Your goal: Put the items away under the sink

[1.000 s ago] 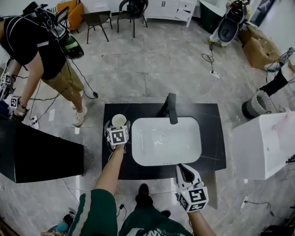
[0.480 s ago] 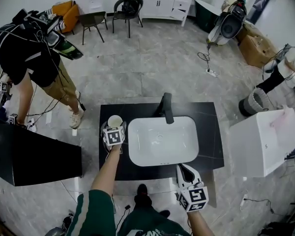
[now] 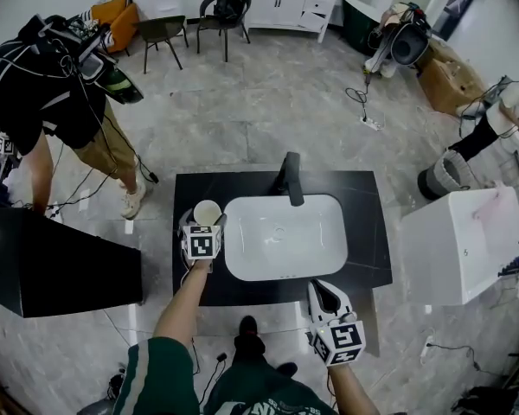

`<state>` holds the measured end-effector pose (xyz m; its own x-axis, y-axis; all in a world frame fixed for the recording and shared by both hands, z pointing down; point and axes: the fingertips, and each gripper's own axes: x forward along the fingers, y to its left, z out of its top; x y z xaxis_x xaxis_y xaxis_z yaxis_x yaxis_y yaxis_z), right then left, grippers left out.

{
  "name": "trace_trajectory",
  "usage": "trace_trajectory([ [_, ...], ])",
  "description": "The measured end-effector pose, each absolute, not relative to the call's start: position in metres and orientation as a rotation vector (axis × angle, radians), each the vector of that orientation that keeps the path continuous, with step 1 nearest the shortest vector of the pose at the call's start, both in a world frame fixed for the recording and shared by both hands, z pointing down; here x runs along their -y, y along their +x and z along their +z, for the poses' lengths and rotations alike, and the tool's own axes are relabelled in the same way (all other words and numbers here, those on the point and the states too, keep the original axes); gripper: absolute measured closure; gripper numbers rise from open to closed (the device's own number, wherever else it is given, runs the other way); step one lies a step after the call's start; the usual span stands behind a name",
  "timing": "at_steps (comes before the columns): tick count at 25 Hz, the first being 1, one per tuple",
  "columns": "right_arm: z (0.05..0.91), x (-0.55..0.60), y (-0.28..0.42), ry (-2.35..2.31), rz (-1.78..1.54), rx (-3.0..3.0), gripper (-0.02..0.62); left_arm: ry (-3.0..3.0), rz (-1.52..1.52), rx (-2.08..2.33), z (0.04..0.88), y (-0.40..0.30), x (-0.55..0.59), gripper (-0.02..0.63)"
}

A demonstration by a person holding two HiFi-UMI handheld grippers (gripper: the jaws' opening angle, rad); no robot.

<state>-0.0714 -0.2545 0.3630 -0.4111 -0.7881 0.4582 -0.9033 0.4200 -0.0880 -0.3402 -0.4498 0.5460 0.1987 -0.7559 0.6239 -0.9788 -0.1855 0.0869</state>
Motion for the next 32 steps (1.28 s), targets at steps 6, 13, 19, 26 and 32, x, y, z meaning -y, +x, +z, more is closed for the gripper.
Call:
trace_trajectory([
  [6,0.354,0.236,-0.054,1.491,0.448,2.344,0.552,2.094,0.617,1.554,0.521,-0.308,0.411,0.189],
  [13,0.35,0.187,-0.031,1.512,0.465,2.379,0.552,2.147,0.596,1.495,0.495,-0.254,0.349,0.189],
  [19,0.329,0.129,0.003,1.541,0.437,2.429,0.552,2.241,0.631,1.434,0.46,-0.192,0.28,0.189],
  [26,0.322,0.043,0.064,1.585,0.426,2.447,0.552,2.325,0.637,1.316,0.445,-0.095,0.177,0.189],
  [32,0.33,-0.027,0.109,1.602,0.438,2.461,0.552,2.377,0.624,1.226,0.439,-0.018,0.092,0.189],
])
